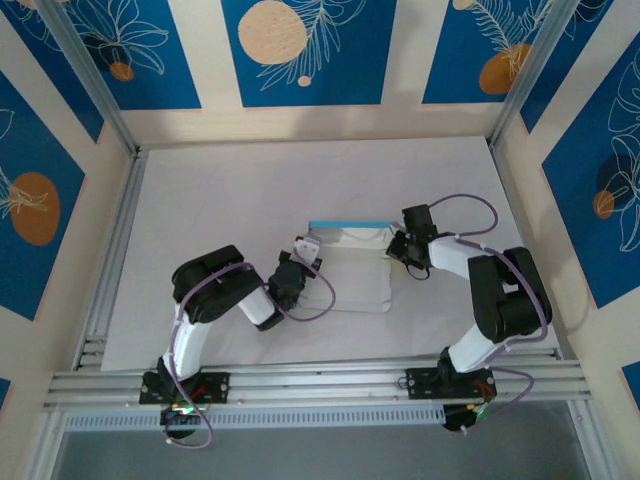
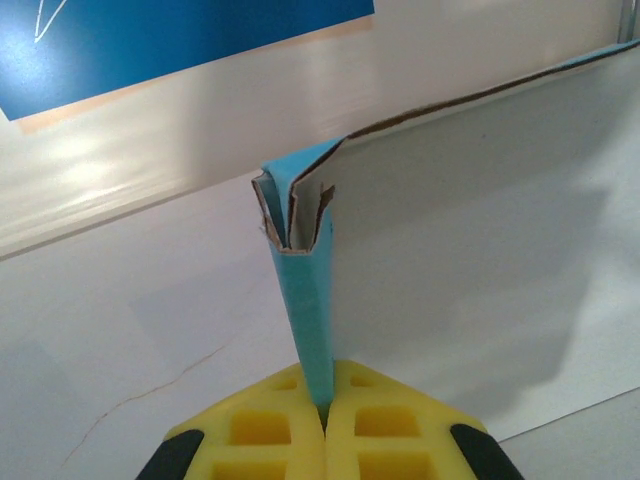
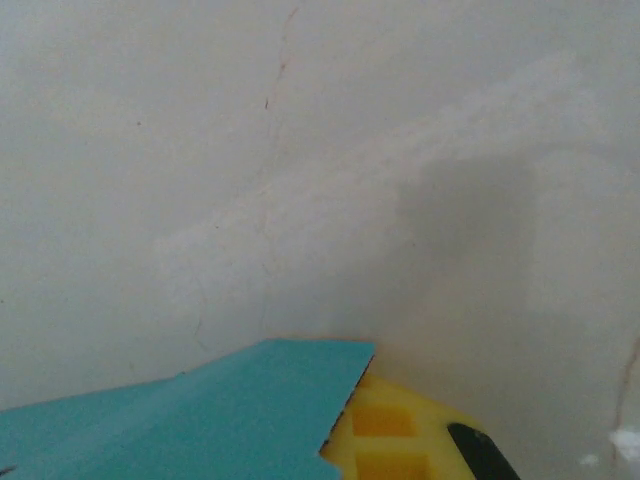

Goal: Fold the paper box

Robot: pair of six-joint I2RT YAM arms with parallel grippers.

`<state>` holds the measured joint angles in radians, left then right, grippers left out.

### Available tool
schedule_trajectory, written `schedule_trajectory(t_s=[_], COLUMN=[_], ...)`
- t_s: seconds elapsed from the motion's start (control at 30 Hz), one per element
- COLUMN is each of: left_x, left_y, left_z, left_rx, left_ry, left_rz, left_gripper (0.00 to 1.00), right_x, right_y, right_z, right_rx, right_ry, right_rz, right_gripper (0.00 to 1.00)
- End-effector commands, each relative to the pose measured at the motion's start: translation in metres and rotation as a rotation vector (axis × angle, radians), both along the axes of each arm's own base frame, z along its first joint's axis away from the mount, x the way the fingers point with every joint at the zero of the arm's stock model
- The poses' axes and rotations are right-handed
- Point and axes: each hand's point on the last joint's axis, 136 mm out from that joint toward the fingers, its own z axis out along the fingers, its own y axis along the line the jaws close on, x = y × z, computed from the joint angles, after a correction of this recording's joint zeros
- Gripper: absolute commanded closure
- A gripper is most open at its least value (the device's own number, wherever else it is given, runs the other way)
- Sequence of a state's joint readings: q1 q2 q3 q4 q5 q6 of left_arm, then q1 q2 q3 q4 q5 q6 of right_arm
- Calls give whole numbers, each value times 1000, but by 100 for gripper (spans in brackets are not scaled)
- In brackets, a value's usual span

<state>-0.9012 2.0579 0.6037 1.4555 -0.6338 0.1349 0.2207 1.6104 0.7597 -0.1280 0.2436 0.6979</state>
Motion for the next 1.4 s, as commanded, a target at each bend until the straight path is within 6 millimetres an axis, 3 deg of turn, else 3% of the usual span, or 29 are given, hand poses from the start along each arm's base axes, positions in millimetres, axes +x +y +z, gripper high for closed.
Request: schedule_trajectory(t_s=[0.0, 0.13, 0.37, 0.7, 0.83, 1.07, 1.23, 1.37], left_x=[-13, -13, -13, -12, -12, -13, -13, -12], left_y=[-8, -8, -10, -9, -8, -7, -6, -7], left_z=[-27, -26, -29, -30, -30, -32, -32, -34], left_rx=[114, 114, 116, 119, 120, 119, 125, 130], left_ry=[56, 54, 58, 59, 60, 61, 61, 63], left_rz=[-62, -62, -68, -63, -60, -57, -46, -49], left_gripper=[100, 100, 100, 100, 100, 100, 100, 100], right_x=[4, 4, 10, 3, 2, -1, -2, 0], right_y=[13, 11, 27, 42, 52, 58, 50, 28], right_z=[1, 6, 22, 39, 33, 6, 20, 36], right_rx=[69, 101, 364, 431, 476, 502, 448, 361], right_ry=[28, -12, -96, -113, -81, -11, -73, -123], right_rz=[-1, -11, 33, 93, 111, 95, 97, 62], right_gripper=[99, 98, 98, 99, 99, 99, 99, 98])
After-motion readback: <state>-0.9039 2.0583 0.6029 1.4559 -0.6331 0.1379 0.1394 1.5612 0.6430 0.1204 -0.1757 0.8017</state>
